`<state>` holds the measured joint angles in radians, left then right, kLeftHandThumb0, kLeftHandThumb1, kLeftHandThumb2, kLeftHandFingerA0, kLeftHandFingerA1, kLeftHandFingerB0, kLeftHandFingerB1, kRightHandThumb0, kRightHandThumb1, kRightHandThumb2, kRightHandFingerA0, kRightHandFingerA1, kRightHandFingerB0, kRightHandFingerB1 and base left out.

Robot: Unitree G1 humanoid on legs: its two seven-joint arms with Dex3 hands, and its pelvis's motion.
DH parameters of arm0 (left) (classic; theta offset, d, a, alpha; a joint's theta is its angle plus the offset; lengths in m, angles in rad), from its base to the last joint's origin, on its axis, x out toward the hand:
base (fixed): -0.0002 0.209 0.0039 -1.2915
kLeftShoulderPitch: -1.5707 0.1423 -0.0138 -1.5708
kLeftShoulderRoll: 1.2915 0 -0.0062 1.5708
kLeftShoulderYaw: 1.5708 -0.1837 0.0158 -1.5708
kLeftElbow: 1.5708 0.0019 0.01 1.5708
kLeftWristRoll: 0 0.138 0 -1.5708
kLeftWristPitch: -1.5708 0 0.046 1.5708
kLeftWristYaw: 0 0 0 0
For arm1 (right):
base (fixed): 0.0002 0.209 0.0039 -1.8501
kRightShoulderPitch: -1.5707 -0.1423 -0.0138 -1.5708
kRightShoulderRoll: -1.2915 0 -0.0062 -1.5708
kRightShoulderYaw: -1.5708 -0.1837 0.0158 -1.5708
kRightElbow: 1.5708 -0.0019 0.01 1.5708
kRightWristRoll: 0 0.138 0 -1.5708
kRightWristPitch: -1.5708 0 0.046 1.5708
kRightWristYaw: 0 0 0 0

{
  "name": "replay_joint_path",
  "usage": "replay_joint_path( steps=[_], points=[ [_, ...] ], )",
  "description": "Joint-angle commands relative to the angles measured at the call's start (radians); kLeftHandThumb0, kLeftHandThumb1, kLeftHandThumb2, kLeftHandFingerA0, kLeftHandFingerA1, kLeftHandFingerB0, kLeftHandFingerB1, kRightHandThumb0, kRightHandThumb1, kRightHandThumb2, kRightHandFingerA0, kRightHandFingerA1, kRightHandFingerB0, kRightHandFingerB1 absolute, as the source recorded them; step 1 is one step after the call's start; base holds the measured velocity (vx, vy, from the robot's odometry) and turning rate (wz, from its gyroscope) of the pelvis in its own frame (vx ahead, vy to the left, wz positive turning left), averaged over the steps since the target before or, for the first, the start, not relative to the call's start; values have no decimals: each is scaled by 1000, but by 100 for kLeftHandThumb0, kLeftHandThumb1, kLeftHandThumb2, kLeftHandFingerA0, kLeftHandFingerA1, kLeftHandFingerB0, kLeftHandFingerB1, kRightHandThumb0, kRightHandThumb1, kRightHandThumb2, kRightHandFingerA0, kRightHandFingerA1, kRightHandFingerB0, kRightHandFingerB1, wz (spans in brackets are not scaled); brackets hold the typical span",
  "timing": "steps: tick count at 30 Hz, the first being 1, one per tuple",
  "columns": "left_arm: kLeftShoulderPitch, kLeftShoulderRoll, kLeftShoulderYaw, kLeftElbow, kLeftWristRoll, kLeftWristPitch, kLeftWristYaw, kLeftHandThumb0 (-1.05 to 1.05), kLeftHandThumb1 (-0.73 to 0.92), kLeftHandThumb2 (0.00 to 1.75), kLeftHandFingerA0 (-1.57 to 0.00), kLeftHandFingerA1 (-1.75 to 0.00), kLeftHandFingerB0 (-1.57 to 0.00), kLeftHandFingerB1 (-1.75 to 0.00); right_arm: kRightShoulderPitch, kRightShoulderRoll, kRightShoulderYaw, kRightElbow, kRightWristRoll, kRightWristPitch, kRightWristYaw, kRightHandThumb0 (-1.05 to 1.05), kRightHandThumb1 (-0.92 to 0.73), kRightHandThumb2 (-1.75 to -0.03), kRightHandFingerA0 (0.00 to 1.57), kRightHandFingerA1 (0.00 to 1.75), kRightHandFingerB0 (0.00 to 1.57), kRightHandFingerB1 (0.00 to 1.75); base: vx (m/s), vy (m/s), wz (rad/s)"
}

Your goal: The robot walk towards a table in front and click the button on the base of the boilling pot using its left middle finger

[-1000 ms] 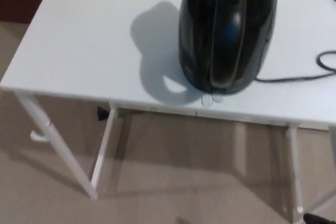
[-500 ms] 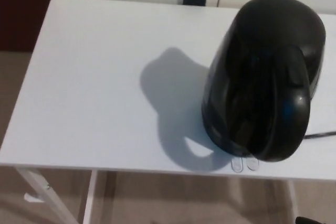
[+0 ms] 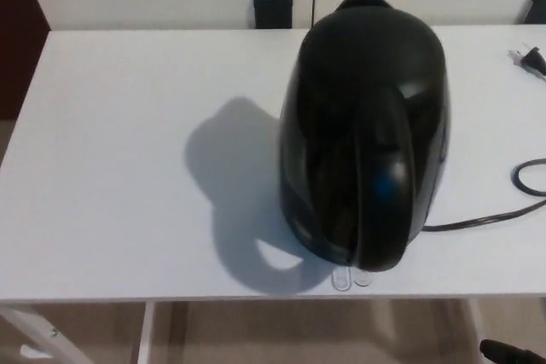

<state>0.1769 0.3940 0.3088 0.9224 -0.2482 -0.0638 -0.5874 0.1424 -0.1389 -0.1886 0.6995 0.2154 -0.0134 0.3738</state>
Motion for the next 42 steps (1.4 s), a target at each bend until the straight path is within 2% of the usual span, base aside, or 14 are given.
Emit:
replay_joint_path(
  steps=[1,13,17,20,23,28,29,31,34,35,36,38,39,42],
  points=[
    [12,15,-16,-6,33,-31,29,-28,42,59,-67,-52,-47,-41,-2,-8,7,5,-15,-4,-6,-9,-50,-54,58,50,42,42,12,180,16],
    [41,-2,-54,-62,34,-31,27,-24,45,58,-57,-49,-45,-40,-9,-13,12,3,-20,2,-2,-12,-50,-54,58,50,42,42,1,60,11],
    [66,-5,-72,-87,41,-53,22,-29,42,60,-56,-49,-44,-40,-20,-15,21,18,-33,2,-10,-9,-51,-54,57,50,41,41,-32,-68,2],
    [87,-17,-97,-109,61,-110,19,-31,42,61,-57,-50,-45,-41,-26,-14,25,16,-39,8,-22,-10,-50,-54,57,50,42,41,0,0,0],
    [122,-30,-170,-185,131,-137,60,-42,40,65,-58,-49,-47,-43,-39,-19,32,19,-45,-1,-17,-10,-50,-54,54,49,41,41,0,0,0],
    [190,-51,-257,-317,193,-206,104,-41,41,66,-60,-50,-48,-44,-55,-18,21,11,-24,14,5,-10,-50,-54,53,50,40,41,0,0,0],
    [246,-59,-326,-405,270,-235,138,-42,43,66,-57,-48,-45,-43,-52,-25,34,19,-44,-4,4,-13,-50,-55,52,49,38,41,0,0,0],
    [273,-52,-374,-447,297,-265,136,-39,44,66,-53,-47,-41,-41,-55,-25,34,20,-41,5,6,-10,-50,-54,51,47,39,40,0,0,0],
    [329,-21,-528,-570,494,-340,211,-45,46,70,-51,-47,-36,-42,-62,-14,30,32,-39,-7,-6,-12,-49,-54,57,49,41,42,0,0,0],
    [341,-18,-581,-601,557,-390,229,-36,54,57,-54,-38,-39,-33,-62,-16,33,28,-41,2,-7,-13,-50,-54,58,49,39,41,0,0,0],
    [343,-11,-620,-638,607,-411,245,-39,56,57,-53,-38,-37,-32,-73,-16,36,30,-43,7,-8,-13,-50,-55,55,49,38,40,0,0,0],
    [335,0,-662,-710,663,-408,260,-40,57,57,-53,-37,-36,-32,-105,-15,36,40,-42,10,-10,-12,-50,-54,53,49,38,41,0,0,0],
    [340,4,-684,-754,694,-407,264,-41,60,58,-50,-36,-33,-31,-108,-13,37,36,-46,15,-23,-12,-47,-53,62,48,44,40,0,0,0],
    [345,21,-760,-896,777,-400,241,-44,64,59,-47,-35,-29,-30,-109,-10,38,25,-42,23,-23,-12,-49,-54,61,50,42,41,0,0,0]
  ],
)
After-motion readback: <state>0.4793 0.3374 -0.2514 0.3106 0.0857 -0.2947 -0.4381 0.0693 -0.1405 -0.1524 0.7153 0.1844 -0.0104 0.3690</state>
